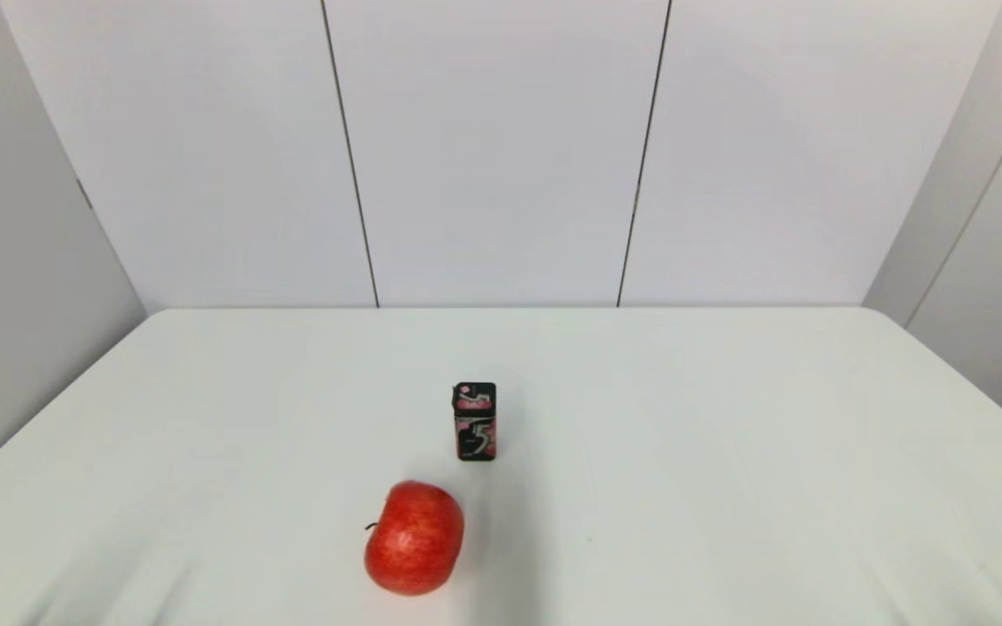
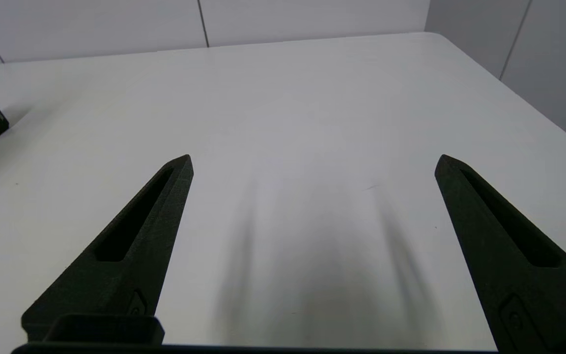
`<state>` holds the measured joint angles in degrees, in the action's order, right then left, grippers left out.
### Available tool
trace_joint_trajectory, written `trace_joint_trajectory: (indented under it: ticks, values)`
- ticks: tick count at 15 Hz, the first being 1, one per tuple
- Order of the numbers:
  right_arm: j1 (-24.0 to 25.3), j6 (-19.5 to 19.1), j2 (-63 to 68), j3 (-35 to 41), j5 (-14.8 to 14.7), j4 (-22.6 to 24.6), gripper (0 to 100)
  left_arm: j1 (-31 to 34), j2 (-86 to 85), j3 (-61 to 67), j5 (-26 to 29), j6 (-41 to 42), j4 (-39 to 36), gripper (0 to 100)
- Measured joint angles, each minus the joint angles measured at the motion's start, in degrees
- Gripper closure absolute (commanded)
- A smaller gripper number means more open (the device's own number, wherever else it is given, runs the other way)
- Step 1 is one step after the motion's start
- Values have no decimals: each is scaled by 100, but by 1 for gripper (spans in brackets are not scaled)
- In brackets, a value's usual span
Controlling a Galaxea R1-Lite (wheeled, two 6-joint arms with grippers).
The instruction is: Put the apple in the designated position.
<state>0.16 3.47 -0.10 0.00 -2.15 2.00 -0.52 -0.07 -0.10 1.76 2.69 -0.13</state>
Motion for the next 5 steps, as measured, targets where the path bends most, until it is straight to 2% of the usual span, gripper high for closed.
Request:
trace_joint_trajectory:
  ticks: [5]
  values:
    - [0, 0, 2, 0, 2, 6, 0, 0, 0, 0, 0, 2, -2, 0]
